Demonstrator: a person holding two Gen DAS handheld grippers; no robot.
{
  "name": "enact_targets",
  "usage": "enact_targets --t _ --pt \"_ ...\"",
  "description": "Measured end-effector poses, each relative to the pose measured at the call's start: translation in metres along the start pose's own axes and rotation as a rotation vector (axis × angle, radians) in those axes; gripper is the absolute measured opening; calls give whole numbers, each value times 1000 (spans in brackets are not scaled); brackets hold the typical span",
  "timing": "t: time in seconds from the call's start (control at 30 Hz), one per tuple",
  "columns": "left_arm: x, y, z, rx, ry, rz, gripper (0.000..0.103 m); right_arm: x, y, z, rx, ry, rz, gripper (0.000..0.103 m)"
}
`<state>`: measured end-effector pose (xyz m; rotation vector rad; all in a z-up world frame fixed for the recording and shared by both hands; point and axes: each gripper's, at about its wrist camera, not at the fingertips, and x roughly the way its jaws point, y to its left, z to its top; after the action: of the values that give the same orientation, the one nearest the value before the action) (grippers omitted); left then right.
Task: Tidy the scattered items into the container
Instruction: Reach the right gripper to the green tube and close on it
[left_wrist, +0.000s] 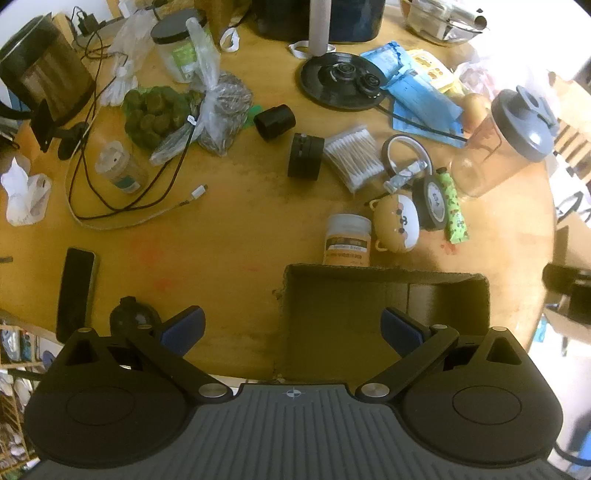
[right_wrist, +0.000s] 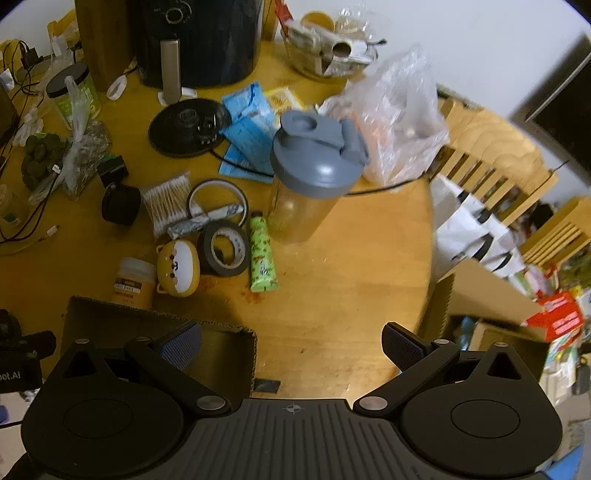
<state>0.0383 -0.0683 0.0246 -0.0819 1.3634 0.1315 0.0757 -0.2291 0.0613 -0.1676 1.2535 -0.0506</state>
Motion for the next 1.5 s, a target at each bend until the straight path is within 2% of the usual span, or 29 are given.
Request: enact_targets --t 0.27,0.53,0.67,0.77,0.83,0.93,1.03,1.1,1.27,1.4,1.5 --pt "14 7 3 -6 26 -27 103 27 -7 -3 45 70 31 103" --pt "25 19 6 7 43 -39 103 62 -9 -12 76 140 0 103" --pt "27 25 7 5 44 -44 103 74 -9 -12 84 148 -4 103" --pt "28 28 7 6 32 -53 103 82 -12 -12 89 124 26 103" --pt "28 31 6 4 25 -61 103 88 -18 -11 99 92 79 103" --pt "28 35 6 1 8 -69 103 93 -30 -10 113 -8 153 103" --pt "27 39 6 -5 -17 -90 103 100 -40 -10 88 -128 179 103" --pt "27 41 5 -12 -27 -106 103 106 -46 -9 70 -176 209 103" --pt "26 44 2 -21 -38 -136 103 129 -55 -6 55 -192 307 103" --pt "25 45 -1 -34 -41 -159 103 151 -46 -2 -8 -165 295 102" --pt "25 48 -5 -48 -35 -170 103 165 -39 -2 -63 -187 300 100"
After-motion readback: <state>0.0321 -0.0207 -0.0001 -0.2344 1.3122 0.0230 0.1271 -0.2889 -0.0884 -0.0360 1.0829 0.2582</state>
